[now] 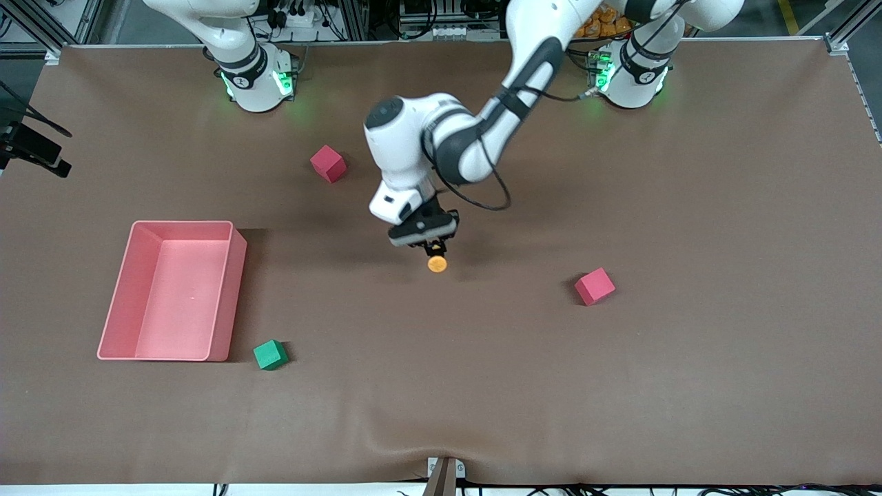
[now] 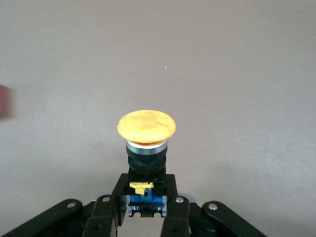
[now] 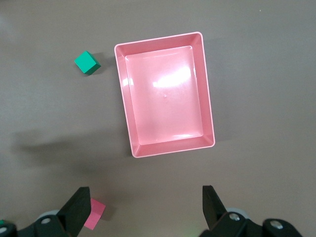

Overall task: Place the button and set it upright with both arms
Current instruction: 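Lower the button upright onto the table with the left gripper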

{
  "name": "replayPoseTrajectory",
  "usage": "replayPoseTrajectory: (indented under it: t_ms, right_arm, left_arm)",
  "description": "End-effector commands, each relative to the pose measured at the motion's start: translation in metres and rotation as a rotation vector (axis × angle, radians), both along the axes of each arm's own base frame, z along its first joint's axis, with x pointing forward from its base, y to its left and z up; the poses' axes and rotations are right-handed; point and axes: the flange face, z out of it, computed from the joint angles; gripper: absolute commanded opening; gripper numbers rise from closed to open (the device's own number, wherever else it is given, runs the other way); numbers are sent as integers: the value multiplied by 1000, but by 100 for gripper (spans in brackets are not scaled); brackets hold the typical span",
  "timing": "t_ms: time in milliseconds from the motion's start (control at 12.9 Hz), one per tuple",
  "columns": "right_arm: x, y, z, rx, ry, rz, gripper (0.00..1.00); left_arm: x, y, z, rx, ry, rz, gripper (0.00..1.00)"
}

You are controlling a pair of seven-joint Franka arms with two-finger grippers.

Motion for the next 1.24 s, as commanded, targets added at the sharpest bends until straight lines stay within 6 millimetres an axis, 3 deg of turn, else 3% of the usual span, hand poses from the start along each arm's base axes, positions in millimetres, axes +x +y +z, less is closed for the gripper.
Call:
replayPoseTrajectory:
  t_ms: [0,77,386,772,1159]
  right_arm:
    - [-3,-5,1,9,14,6,100]
    - [-3,-5,1,9,14,6,100]
    - [-4,-4,0,10,23,7,100]
    - [-4,-6,1,10,20,3,100]
    - [-6,-3,-2,12,48,4,100]
  left_arm:
    - [-28,-21,-3,36,-157,-14,0]
    - [-48,-34,-4,37,-212,-35,0]
    - [-77,-52,-49,10,-461,-1,0]
    - [-86,-46,-133,-30,-646,10,0]
    - [-94,-41,-174,-87,-743,-1,0]
